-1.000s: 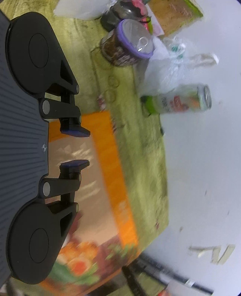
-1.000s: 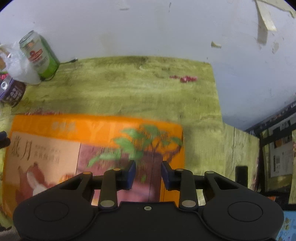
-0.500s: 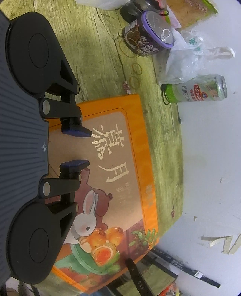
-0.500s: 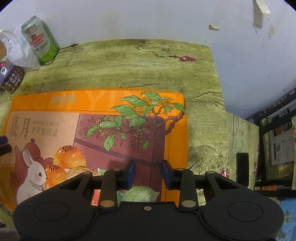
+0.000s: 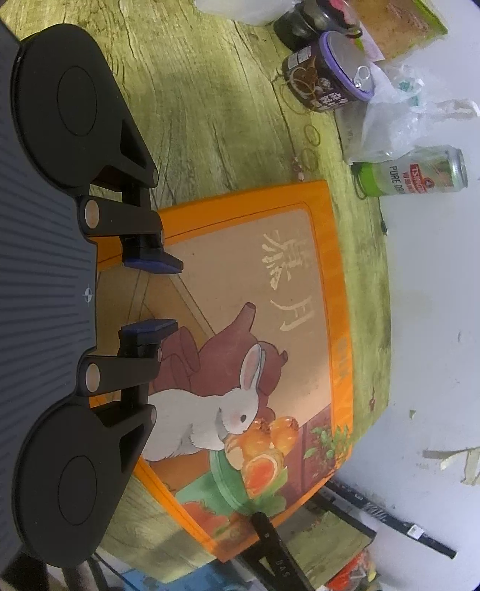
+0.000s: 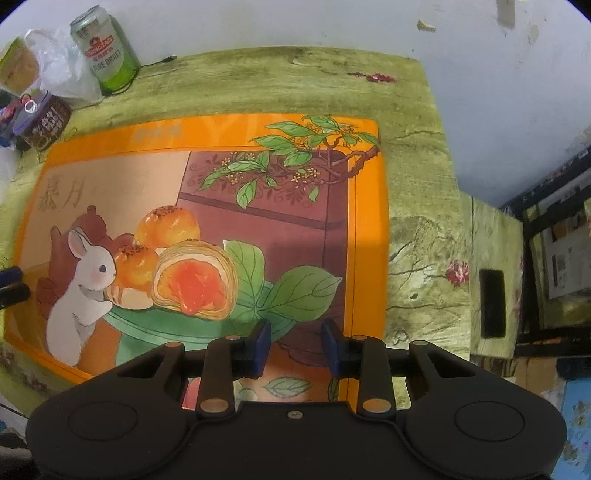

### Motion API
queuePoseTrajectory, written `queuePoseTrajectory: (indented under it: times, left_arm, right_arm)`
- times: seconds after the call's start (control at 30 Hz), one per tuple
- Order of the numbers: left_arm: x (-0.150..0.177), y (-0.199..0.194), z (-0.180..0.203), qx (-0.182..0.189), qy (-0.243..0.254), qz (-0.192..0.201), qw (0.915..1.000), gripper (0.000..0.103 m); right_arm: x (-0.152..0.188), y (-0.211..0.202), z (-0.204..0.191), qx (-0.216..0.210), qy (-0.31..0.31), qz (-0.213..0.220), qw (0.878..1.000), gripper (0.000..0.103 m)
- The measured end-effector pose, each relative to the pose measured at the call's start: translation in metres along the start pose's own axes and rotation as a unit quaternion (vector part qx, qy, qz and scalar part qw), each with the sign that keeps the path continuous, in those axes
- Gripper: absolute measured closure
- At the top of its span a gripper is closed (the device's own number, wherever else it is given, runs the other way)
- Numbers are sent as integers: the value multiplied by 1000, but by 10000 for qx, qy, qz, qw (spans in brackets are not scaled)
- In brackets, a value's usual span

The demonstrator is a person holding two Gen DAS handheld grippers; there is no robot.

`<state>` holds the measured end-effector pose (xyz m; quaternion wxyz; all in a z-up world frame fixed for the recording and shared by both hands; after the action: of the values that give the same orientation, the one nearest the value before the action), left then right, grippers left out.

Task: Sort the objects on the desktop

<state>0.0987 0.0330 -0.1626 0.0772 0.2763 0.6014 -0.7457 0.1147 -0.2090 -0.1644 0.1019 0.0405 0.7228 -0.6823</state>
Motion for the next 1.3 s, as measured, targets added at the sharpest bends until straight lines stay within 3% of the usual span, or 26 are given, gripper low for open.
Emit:
queuePoseTrajectory:
  times: [0.3,0.53,1.03,1.3]
  left_arm:
    - [1,-18,2,125,33,-60,9999,76]
    - [28,-18,10,111,286,-269,9992,76]
    - [28,-22,13,118,461,-121,9988,76]
    - [46,-29,24,-153,607,-160,9979,73]
  right_arm:
    - [7,-19,3,-89,172,55,9998,74]
    - [38,-16,-7,-189,167,-296,9992,74]
    - [42,-13,-13,111,249,-77,9996,73]
    - [56,-27,-27,-91,194,51,9998,73]
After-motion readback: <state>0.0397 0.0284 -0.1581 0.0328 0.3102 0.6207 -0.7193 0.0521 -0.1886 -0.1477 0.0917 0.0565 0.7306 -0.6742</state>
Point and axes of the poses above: each gripper's, at about its wrist camera, not at the fingertips, and y roughly the way its jaws point, z to its right, x to its underside, the point moved 6 cm from there along y, roughly the way its jaws point, and after that the axes turned 3 degrees about -z, right-handed, at the moved point
